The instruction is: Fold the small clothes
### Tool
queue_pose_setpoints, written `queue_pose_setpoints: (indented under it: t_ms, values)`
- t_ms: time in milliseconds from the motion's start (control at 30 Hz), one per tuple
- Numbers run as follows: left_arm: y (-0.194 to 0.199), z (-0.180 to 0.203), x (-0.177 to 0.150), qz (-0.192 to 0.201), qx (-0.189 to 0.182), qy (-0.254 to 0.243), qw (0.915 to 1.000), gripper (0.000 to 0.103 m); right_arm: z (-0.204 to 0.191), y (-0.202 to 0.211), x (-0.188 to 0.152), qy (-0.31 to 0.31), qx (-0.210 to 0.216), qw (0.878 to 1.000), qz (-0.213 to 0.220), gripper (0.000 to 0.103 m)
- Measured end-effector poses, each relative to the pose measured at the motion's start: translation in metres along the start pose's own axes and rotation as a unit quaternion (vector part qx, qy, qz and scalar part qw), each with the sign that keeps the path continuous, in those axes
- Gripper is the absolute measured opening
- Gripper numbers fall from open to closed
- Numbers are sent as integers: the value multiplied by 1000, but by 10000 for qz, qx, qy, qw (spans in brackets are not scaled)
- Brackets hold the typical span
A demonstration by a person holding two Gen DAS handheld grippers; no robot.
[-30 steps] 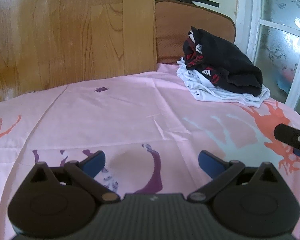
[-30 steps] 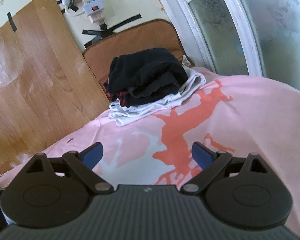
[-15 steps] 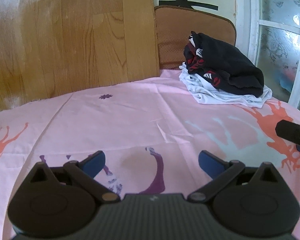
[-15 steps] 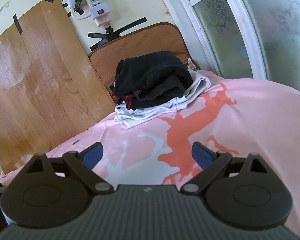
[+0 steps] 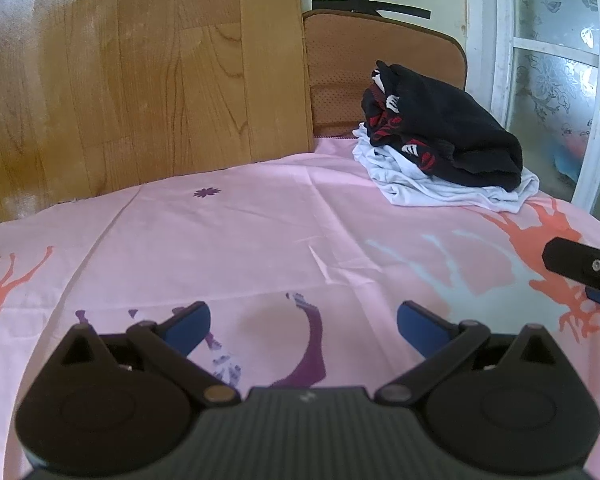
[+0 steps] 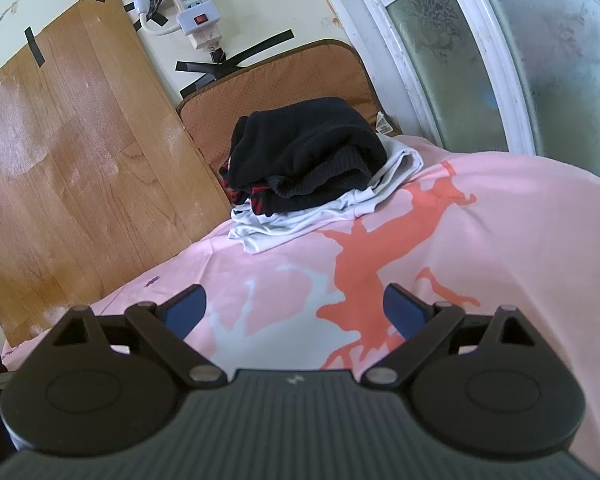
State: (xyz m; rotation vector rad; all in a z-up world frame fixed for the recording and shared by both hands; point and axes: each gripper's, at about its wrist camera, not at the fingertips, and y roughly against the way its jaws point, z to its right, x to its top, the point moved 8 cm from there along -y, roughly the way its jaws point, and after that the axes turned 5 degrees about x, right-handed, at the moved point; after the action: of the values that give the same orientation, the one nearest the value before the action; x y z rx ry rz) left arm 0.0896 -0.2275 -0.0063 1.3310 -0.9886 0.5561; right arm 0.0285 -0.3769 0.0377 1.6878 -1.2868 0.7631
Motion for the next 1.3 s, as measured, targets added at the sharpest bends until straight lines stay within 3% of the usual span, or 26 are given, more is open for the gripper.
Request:
queue_pose_setpoints:
  t_ms: [533, 833, 1300]
  values:
    - [2, 1, 0, 59, 22, -67, 10000, 103, -1, 0, -2, -48, 86, 9999, -35, 97]
    - [13, 2, 1, 417, 34, -143, 9990, 103, -2, -1, -2, -52, 109, 9999, -59, 97]
    - [18, -9, 2, 561, 214, 134, 9981, 103, -1, -1, -2, -48, 109, 9999, -74, 97]
